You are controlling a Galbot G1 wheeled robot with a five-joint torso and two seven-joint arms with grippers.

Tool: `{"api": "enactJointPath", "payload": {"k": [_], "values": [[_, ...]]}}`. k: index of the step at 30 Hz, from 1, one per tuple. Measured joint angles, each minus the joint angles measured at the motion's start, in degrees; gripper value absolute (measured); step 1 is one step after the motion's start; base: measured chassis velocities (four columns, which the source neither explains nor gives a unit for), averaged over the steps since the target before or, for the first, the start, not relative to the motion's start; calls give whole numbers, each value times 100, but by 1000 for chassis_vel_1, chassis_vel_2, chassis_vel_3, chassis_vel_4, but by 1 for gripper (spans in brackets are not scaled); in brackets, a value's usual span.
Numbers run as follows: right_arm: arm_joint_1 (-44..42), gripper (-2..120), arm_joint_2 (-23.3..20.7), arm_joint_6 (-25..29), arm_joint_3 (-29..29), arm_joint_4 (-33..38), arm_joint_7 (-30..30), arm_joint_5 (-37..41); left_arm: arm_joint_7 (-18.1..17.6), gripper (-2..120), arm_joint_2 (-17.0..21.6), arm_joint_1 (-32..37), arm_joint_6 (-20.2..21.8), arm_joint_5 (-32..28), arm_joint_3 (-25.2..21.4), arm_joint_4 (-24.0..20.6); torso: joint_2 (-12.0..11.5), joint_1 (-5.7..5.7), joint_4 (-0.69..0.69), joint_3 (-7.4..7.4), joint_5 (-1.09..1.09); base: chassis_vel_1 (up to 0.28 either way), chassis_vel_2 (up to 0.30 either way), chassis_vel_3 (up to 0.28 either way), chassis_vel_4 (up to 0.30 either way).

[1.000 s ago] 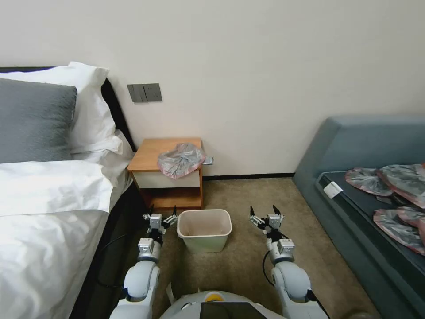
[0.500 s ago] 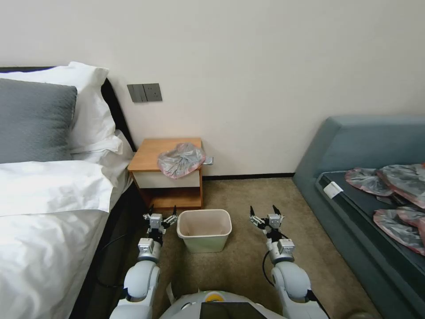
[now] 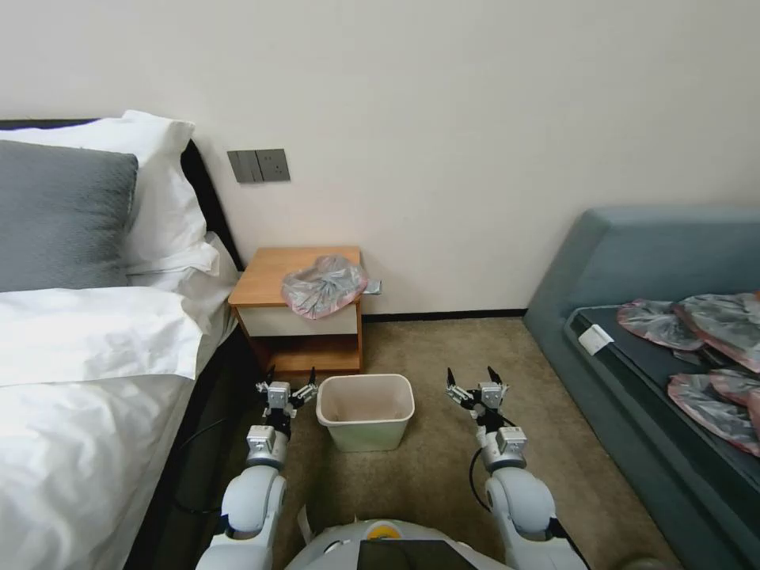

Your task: Pick up the garbage bag from the table and place it over the trash can.

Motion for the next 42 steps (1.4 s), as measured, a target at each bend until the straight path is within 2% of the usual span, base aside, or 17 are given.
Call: {"api": "enactJointPath", "payload": {"k": [25, 27, 28, 31, 32, 35, 37, 40, 41, 42], "values": [[-33, 100, 9, -15, 0, 64, 0, 1, -1, 99, 10, 31, 24, -24, -5, -67, 0, 0, 0, 0, 0, 0, 0, 0, 0], [-199, 100, 75, -107, -1, 412, -2, 24, -21, 100, 65, 168, 143, -135, -47, -397, 0, 0, 0, 0, 0, 0, 0, 0, 0], [-199, 100, 75, -107, -1, 412, -2, 24, -21, 100, 65, 168, 143, -135, -47, -397, 0, 0, 0, 0, 0, 0, 0, 0, 0], [-478, 100, 188, -275, -6, 1003, -24, 68, -61, 100, 161, 410, 357, -330, -119, -967, 0, 0, 0, 0, 0, 0, 0, 0, 0], [-478, 100, 188, -275, -6, 1003, -24, 68, -61, 100, 161, 410, 357, -330, -119, -967, 0, 0, 0, 0, 0, 0, 0, 0, 0], [-767, 100, 302, -449, -10, 1606, -52, 113, -104, 100, 260, 664, 575, -538, -194, -1571, 0, 0, 0, 0, 0, 0, 0, 0, 0], [-850, 100, 335, -497, -13, 1785, -61, 127, -116, 100, 286, 729, 633, -590, -213, -1722, 0, 0, 0, 0, -1, 0, 0, 0, 0], [-1133, 100, 449, -667, -19, 2381, -87, 171, -160, 100, 387, 981, 855, -796, -289, -2317, 0, 0, 0, 0, -1, 0, 0, 0, 0], [-1133, 100, 449, -667, -19, 2381, -87, 171, -160, 100, 387, 981, 855, -796, -289, -2317, 0, 0, 0, 0, -1, 0, 0, 0, 0], [-1234, 100, 490, -725, -22, 2592, -96, 186, -175, 100, 421, 1066, 929, -865, -316, -2521, 0, 0, 0, -1, 0, 0, 0, 0, 0]]}}
